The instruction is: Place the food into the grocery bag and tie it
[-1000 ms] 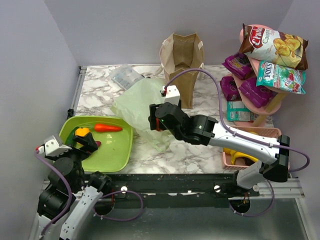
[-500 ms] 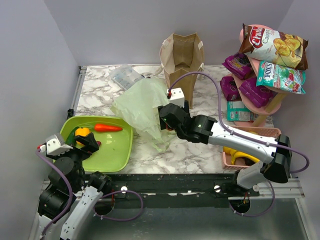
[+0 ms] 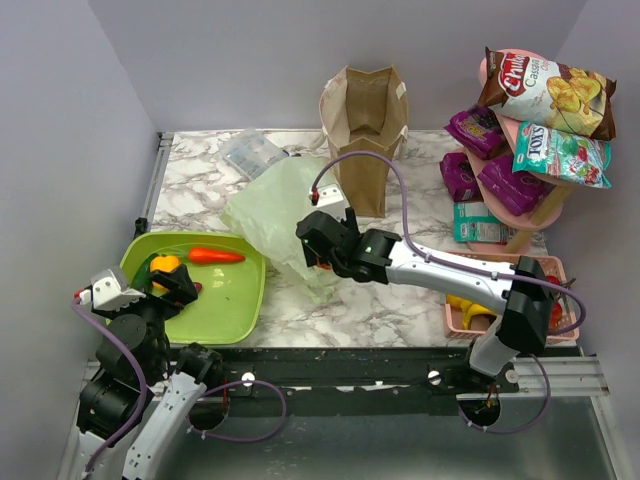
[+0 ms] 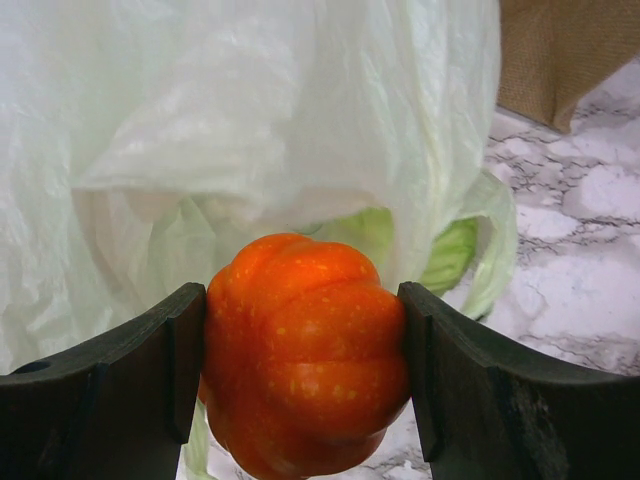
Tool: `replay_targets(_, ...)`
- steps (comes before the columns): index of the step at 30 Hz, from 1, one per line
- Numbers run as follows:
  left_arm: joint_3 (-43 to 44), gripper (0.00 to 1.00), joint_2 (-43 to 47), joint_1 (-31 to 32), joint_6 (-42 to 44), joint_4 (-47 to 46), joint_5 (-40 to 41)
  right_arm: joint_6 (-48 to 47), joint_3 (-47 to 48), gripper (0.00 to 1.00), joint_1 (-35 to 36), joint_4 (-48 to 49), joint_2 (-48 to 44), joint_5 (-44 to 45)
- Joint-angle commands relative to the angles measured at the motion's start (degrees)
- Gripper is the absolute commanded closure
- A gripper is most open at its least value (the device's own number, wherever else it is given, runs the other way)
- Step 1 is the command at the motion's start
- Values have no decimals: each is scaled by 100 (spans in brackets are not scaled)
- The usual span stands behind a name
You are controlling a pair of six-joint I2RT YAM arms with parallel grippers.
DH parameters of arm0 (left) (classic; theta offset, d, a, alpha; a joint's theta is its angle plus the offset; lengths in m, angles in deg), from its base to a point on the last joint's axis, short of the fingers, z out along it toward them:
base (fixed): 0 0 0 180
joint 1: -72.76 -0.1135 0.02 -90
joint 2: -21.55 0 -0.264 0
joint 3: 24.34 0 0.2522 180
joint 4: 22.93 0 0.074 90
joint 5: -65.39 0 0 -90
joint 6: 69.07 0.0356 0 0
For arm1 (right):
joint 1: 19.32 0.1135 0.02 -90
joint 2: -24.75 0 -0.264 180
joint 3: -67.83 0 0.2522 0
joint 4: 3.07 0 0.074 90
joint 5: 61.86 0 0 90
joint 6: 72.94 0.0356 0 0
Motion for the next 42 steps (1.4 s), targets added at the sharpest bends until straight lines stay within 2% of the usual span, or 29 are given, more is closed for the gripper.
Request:
replay_targets(1,-34,1,15,-65,101,-93,-135,-6,452,64,-4,295,338,-214)
replay_targets(10,-51,2,115,-74,117,-84,-112,114,727,63,-40,759,895,66)
replay_targets(17,-47,2,124,-81,128,-93,-119,33,412,60,-342,1537,982,214)
replay_targets(18,-55,2,131,-77,128,-93,-115,31,361,55,-400,1623,982,151)
replay_targets(20,-60,1,133,-83,128,-86,-113,27,328,27,-486,1690,999,43)
replay_targets(21,-60,1,133,-83,128,-85,-119,5,332,18,-509,1696,1003,-15)
replay_targets(24,-59,1,134,-83,128,-91,-126,-149,346,9,-518,1704,984,-194)
replay_targets(30,-60,1,127,-100,141,-110,-147,-272,296,2,-512,1629,875,-336)
replay_targets(37,-65,2,125,-118,167,-128,-219,-363,384,2,-519,1182,648,-409)
replay_targets(42,-54,2,102,-122,291,-180,-427,-762,363,2,-518,752,174,-529)
